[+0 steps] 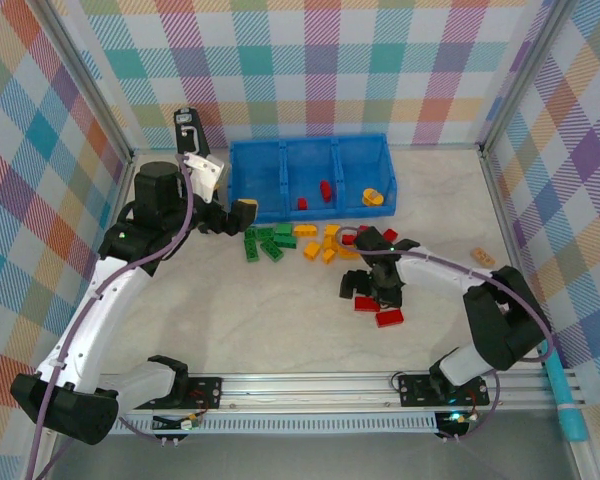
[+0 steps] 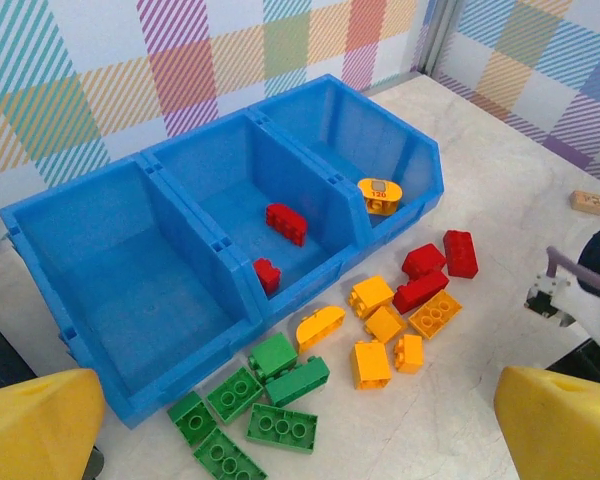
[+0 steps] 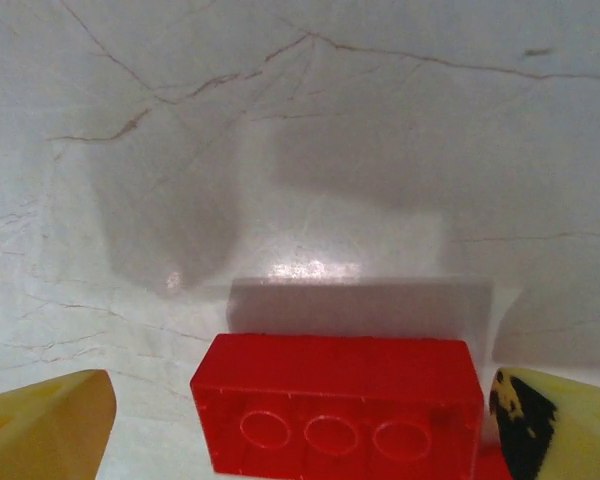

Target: Sort the legos into containers by color

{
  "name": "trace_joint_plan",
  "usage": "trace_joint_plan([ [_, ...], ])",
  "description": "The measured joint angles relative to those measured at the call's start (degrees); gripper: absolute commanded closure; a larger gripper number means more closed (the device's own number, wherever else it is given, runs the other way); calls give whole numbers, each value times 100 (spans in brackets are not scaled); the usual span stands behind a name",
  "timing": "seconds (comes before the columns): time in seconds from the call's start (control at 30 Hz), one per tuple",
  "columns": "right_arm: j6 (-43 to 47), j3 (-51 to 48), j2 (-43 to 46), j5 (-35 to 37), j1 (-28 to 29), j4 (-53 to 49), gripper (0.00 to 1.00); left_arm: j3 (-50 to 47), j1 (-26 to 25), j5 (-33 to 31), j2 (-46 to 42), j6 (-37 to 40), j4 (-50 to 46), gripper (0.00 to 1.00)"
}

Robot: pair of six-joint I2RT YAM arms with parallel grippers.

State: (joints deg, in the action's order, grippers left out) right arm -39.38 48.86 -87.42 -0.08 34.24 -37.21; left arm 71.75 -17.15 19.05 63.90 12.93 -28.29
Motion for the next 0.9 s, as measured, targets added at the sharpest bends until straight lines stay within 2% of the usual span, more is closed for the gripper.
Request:
trace_joint_plan([
  [0.33, 4, 122, -339, 328, 197, -184, 46, 0, 0, -2, 0, -2, -4, 0],
  [0.4, 72, 175, -363, 352, 216, -234, 51, 0, 0, -2, 0, -2, -4, 0],
  [0.57, 577, 850, -699, 459, 216, -682, 52, 0, 0, -7, 0, -2, -7, 0],
  [0.9, 2194, 4328, -1755, 1078, 173, -1040, 51, 2, -2, -146, 0, 42, -17, 0],
])
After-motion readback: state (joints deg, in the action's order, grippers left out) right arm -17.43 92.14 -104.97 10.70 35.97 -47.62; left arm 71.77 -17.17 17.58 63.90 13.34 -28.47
